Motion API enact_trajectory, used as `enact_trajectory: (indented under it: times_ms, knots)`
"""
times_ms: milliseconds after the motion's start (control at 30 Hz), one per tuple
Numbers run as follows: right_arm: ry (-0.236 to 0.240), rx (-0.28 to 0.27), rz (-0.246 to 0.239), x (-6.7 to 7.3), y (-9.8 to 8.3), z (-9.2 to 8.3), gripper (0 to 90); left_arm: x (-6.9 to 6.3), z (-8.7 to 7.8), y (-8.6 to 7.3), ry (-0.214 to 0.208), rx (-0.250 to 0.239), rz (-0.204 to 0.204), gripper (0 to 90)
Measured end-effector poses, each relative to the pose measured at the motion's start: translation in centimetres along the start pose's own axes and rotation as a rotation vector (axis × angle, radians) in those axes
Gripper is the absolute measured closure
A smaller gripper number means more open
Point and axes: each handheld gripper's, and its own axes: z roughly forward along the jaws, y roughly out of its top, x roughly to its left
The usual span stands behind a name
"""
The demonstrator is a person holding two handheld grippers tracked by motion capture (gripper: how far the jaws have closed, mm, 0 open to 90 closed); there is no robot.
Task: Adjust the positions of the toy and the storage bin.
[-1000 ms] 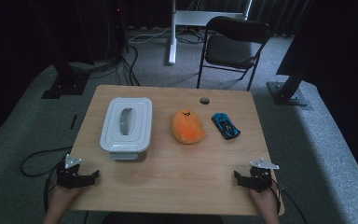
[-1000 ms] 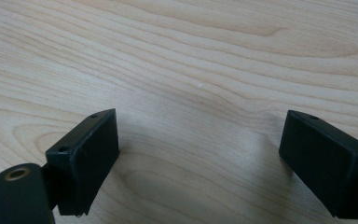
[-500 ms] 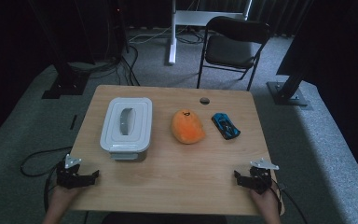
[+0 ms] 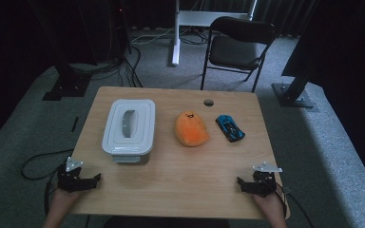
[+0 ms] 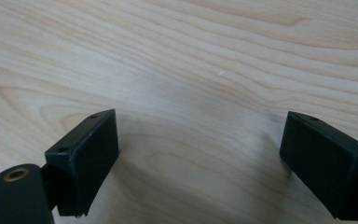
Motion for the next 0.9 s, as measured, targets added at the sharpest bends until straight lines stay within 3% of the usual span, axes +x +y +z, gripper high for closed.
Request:
enact_trajectory:
  times_ms: [367, 500, 900]
  knots:
    - [-0.008, -0.004, 0.013, 0.2, 0.2, -0.4, 12.5, 0.0, 0.0, 0.0, 0.0, 0.0, 0.0, 0.4]
    - [0.01, 0.009, 0.005, 0.3, 0.8, -0.5, 10.7, 0.0, 0.0, 0.0, 0.0, 0.0, 0.0, 0.4]
    - [0.007, -0.035, -0.009, 0.7, 2.4, -1.2, 10.7, 0.0, 0.0, 0.0, 0.0, 0.0, 0.0, 0.4]
